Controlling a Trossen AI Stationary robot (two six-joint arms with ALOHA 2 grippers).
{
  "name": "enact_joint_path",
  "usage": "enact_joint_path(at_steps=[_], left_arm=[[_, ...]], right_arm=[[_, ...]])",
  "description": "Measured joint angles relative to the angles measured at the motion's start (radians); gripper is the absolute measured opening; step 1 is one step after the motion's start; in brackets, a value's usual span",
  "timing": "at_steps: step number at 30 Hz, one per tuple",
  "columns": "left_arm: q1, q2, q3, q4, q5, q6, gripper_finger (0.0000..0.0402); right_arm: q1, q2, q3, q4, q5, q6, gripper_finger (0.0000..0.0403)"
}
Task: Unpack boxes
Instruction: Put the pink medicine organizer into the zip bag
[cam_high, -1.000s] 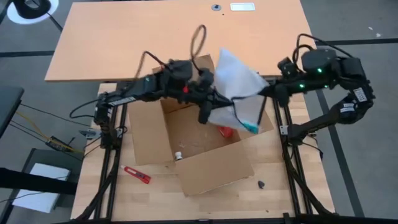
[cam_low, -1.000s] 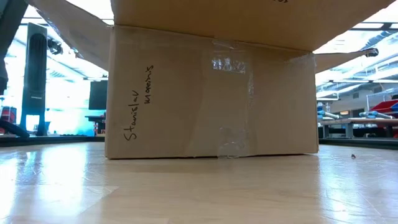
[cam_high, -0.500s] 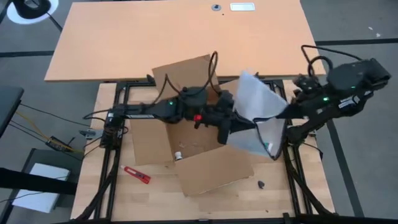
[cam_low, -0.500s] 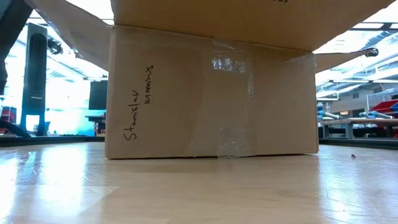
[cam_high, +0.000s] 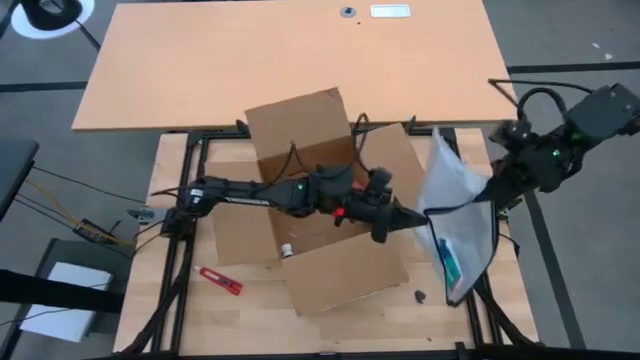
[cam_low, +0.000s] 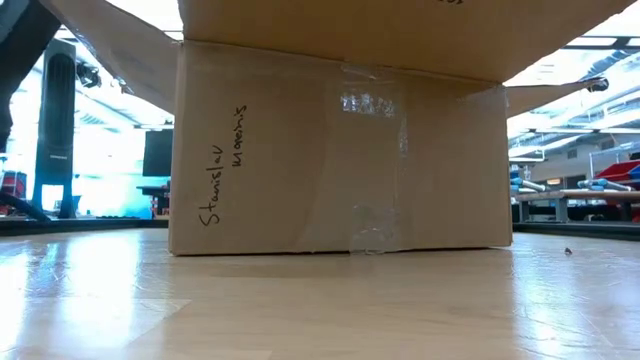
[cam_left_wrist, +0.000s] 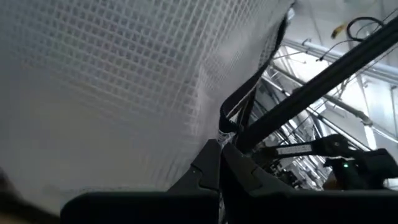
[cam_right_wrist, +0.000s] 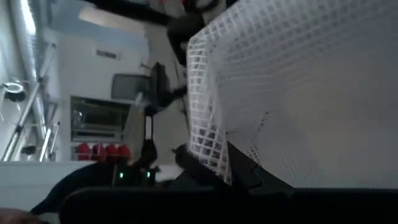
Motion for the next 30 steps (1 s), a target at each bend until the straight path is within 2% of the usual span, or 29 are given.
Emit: enact_joint_path(at_steps=[3,5,9,13,18,24,30], left_arm=[[-0.005,0.028,-0.003,-0.018,0.068,-0.064,0.0005],[-0.014,0.048,-0.003,-0.013,0.124,-0.121,0.0005],[-0.039,0.081,-0.003,-0.017,0.207,-0.215,0.0005],[-0.049,0.105,-0.005,-0.021,0.242,-0.275,0.0005],[-0.046,0.101,-0.004,-0.014,0.293,-0.283,0.0005],[-0.045,0.101,-0.004,-0.040,0.356,-0.294,0.0005],[-0.030,0.101,-0.004,-0.127,0.407,-0.246,0.0006]], right_arm=[[0.029,0.027,-0.002,-0.101,-0.050,0.041,0.0000],[0.056,0.045,-0.031,-0.095,-0.084,0.050,0.0000],[0.125,0.059,-0.132,-0.069,-0.089,0.048,0.0000],[0.196,0.037,-0.283,-0.054,-0.087,0.069,0.0000],[0.279,-0.067,-0.515,0.191,-0.059,0.179,0.0000],[0.363,-0.187,-0.795,0.456,0.050,0.302,0.0000],[0.462,-0.263,-1.007,0.698,0.111,0.450,0.0000]])
